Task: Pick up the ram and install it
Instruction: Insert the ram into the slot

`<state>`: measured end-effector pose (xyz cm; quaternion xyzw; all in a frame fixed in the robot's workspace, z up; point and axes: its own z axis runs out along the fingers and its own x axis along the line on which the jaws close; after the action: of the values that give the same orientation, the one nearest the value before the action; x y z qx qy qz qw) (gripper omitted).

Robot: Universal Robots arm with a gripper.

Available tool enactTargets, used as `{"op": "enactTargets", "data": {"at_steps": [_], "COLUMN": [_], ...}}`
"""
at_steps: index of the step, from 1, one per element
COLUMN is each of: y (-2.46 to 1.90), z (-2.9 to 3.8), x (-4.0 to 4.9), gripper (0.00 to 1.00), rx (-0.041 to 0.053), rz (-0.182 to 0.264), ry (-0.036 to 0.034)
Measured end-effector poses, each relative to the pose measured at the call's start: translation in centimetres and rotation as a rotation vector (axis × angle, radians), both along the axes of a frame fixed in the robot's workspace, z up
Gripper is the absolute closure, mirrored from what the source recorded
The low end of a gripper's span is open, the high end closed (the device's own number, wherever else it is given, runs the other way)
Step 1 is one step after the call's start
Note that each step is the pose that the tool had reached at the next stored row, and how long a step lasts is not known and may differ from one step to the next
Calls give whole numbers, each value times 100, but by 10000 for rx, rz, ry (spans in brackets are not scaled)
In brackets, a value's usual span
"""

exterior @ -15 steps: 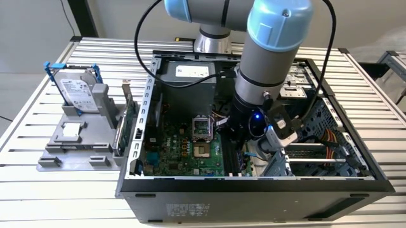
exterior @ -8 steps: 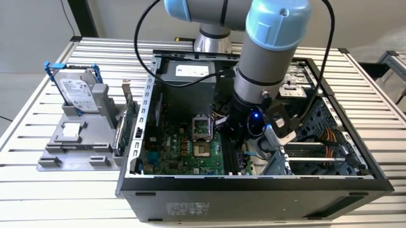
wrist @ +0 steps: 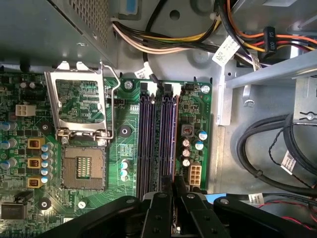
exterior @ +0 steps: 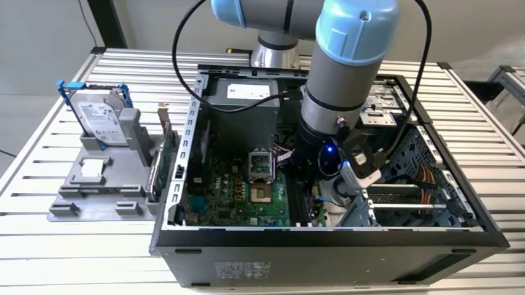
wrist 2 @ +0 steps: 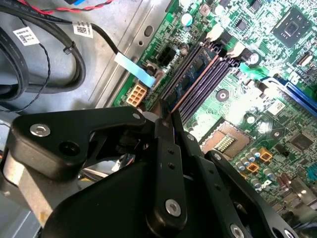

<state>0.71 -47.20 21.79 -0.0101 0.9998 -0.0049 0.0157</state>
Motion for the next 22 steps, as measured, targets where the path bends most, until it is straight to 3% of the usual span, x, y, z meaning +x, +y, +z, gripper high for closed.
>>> {"op": "enactTargets", "data": {"at_steps": [8,19,20,22], "y": [-4,-3,-2,-4], "z": [-44,-47,-49,-47], "x": [-1,0,0,0], "gripper": [100,100,0,0], "rx": [27,37,39,32], "rz": [-2,-1,-2,-2], "ry": [-11,-11,-12,-12]}}
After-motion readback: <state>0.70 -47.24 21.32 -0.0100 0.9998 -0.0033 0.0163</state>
